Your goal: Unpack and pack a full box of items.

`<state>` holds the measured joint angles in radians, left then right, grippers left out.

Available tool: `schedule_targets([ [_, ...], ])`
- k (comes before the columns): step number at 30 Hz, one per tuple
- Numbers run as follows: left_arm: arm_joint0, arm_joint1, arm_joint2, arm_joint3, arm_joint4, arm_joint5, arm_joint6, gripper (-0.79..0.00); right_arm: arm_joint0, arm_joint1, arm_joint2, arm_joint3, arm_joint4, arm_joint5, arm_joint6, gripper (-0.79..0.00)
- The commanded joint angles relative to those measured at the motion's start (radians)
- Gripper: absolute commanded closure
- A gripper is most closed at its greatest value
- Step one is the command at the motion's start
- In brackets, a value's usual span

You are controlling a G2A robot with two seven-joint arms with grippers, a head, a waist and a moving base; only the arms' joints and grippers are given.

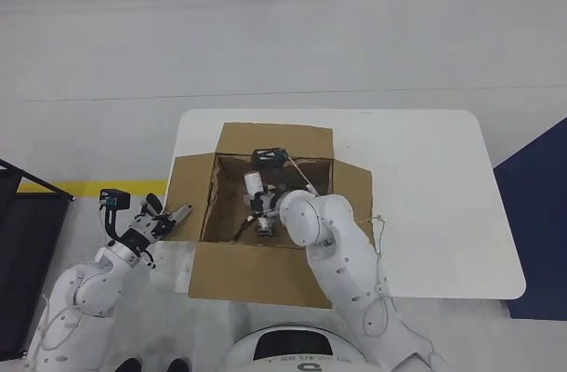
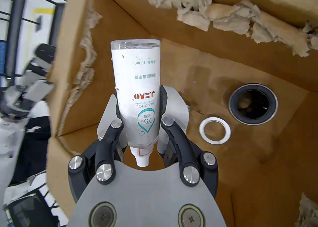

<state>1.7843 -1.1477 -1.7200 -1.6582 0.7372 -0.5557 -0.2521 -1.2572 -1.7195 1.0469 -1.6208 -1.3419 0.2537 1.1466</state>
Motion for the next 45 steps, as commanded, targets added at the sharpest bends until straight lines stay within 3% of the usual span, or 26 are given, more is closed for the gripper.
schedule_targets([
  [1,0.0,0.0,0.0,0.0,0.0,0.0,0.0,-0.785,0.036,-0.004,-0.032,0.048,-0.066,0.052,0.042,0.0],
  [5,0.0,0.0,0.0,0.0,0.0,0.0,0.0,-0.785,0.081,-0.014,-0.068,0.109,-0.11,0.124,0.068,0.0],
  [6,0.0,0.0,0.0,0.0,0.0,0.0,0.0,-0.785,0.088,-0.016,-0.074,0.121,-0.117,0.138,0.072,-0.089],
  [9,0.0,0.0,0.0,0.0,0.0,0.0,0.0,-0.785,0.103,-0.02,-0.088,0.144,-0.141,0.172,0.079,-0.471],
  [13,0.0,0.0,0.0,0.0,0.0,0.0,0.0,-0.785,0.089,-0.019,-0.085,0.127,-0.165,0.186,0.081,-0.631],
  [17,0.0,0.0,0.0,0.0,0.0,0.0,0.0,-0.785,0.052,-0.014,-0.08,0.06,-0.214,0.209,0.088,-0.72],
  [22,0.0,0.0,0.0,0.0,0.0,0.0,0.0,-0.785,-0.025,-0.004,-0.082,-0.1,-0.232,0.166,0.08,-0.723],
  [27,0.0,0.0,0.0,0.0,0.0,0.0,0.0,-0.785,-0.163,0.015,-0.042,-0.332,-0.184,0.085,-0.001,-0.776],
  [33,0.0,0.0,0.0,0.0,0.0,0.0,0.0,-0.785,-0.367,0.051,0.1,-0.598,0.022,-0.035,-0.176,-0.785],
  [45,0.0,0.0,0.0,0.0,0.0,0.0,0.0,-0.785,-0.384,0.053,0.119,-0.612,0.055,-0.05,-0.188,-0.785],
])
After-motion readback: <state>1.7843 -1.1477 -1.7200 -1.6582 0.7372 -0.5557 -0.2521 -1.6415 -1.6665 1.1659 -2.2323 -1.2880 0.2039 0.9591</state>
